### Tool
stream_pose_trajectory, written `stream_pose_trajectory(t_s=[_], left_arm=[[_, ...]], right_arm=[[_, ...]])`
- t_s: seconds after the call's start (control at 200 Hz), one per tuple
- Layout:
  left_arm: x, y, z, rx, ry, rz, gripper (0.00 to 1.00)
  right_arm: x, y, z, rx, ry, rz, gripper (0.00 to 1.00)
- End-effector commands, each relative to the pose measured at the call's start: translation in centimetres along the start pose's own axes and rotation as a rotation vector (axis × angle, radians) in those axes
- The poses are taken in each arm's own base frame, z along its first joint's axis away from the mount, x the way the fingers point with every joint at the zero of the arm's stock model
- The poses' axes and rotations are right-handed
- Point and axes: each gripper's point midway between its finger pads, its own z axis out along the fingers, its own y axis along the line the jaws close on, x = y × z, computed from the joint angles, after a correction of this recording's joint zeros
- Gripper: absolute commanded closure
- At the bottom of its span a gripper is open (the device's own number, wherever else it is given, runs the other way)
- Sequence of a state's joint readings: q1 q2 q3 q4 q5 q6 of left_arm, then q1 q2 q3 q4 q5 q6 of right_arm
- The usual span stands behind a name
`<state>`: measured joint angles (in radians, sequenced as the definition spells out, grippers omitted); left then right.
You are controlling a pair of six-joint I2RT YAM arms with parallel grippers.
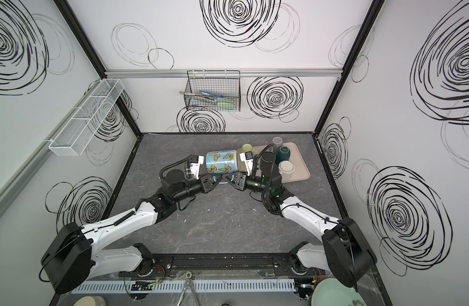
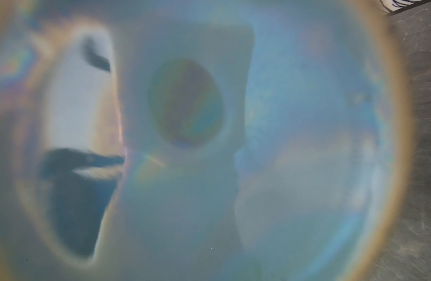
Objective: Turn the mug right side up
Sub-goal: Place the mug at the top-left of the table.
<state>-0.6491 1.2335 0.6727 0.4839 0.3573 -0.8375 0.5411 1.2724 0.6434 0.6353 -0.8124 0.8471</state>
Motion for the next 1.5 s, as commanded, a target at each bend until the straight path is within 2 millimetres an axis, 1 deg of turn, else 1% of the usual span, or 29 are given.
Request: stream_pose_trajectory(t_s=[0.0,0.12,0.18,0.245,0.285,0.325,0.39,0.41,0.455,0.585,0.63,0.65,0.765,0.941,0.971,0.981,0.991,1.001,1.006,1.046,1.106,1.151,1.196,1.346,1.496], left_arm=[[-3.9,-7.4,-1.2,0.209,-0.122,0.178,1.00],[-3.8,-8.3,-1.5,0.272,-0.133,0.168,1.00],[-3.7,-8.9,-1.9,0.321,-0.146,0.172,1.00],[-3.9,-8.9,-2.3,0.341,-0.169,0.155,1.00],[-4.2,-8.7,-2.6,0.336,-0.187,0.144,1.00],[-4.4,-8.2,-2.7,0.314,-0.199,0.133,1.00],[-4.8,-7.1,-2.6,0.259,-0.202,0.121,1.00],[-4.9,-6.9,-2.5,0.245,-0.198,0.120,1.00],[-5.1,-6.4,-2.5,0.226,-0.191,0.121,1.00],[-5.2,-4.6,-2.0,0.146,-0.162,0.122,1.00],[-5.5,-4.4,-2.0,0.124,-0.163,0.130,1.00],[-5.2,-3.7,-1.8,0.093,-0.149,0.122,1.00],[-5.6,-2.4,-1.8,-0.006,-0.136,0.148,1.00],[-6.5,-1.0,-2.2,-0.162,-0.123,0.214,1.00],[-6.4,-0.3,-2.3,-0.205,-0.110,0.222,1.00],[-6.8,-0.4,-2.3,-0.209,-0.117,0.229,1.00],[-6.5,0.0,-2.3,-0.227,-0.105,0.231,1.00],[-6.8,-0.2,-2.3,-0.230,-0.111,0.239,1.00],[-6.6,0.2,-2.3,-0.244,-0.102,0.237,1.00],[-6.9,0.6,-2.4,-0.283,-0.090,0.258,1.00],[-7.3,1.3,-2.6,-0.340,-0.085,0.275,1.00],[-7.7,1.7,-2.8,-0.369,-0.090,0.280,1.00],[-8.2,2.1,-3.1,-0.390,-0.101,0.277,1.00],[-9.2,3.8,-4.0,-0.453,-0.134,0.262,1.00],[-9.7,6.6,-5.0,-0.560,-0.137,0.260,1.00]], right_arm=[[0.7,-0.4,0.9,0.006,0.032,0.001,0.84],[0.7,-0.2,1.2,-0.020,0.034,0.009,0.84],[0.6,-0.1,1.3,-0.029,0.035,0.010,0.82],[0.5,-0.1,1.4,-0.031,0.038,0.009,0.78],[0.4,0.0,1.4,-0.035,0.038,0.007,0.71],[0.4,0.0,1.4,-0.038,0.038,0.007,0.63],[0.3,-0.1,1.2,-0.037,0.033,0.005,0.39],[0.3,0.0,1.2,-0.038,0.031,0.004,0.34],[0.2,0.0,1.0,-0.040,0.022,-0.002,0.28],[0.0,-0.4,0.7,-0.035,0.011,0.000,0.27],[-0.1,-0.5,0.6,-0.034,0.008,0.003,0.26],[-0.1,-0.6,0.6,-0.033,0.005,0.005,0.26],[-0.1,-1.1,0.3,-0.018,-0.001,0.010,0.25],[-0.2,-2.5,-0.4,0.028,-0.016,0.020,0.19],[-0.2,-2.7,-0.5,0.034,-0.018,0.020,0.17],[-0.2,-2.7,-0.5,0.035,-0.015,0.022,0.17],[-0.2,-2.8,-0.6,0.038,-0.014,0.021,0.16],[-0.2,-2.8,-0.6,0.039,-0.013,0.021,0.16],[-0.2,-2.8,-0.7,0.040,-0.013,0.022,0.16],[-0.2,-2.9,-0.8,0.049,-0.013,0.019,0.15],[-0.3,-3.1,-1.3,0.067,-0.025,0.012,0.14],[-0.3,-3.2,-1.7,0.077,-0.035,0.002,0.10],[-0.3,-3.2,-2.1,0.085,-0.043,-0.010,0.09],[-0.1,-3.8,-3.5,0.135,-0.054,-0.031,0.07],[0.0,-5.0,-5.6,0.207,-0.073,-0.043,0.05]])
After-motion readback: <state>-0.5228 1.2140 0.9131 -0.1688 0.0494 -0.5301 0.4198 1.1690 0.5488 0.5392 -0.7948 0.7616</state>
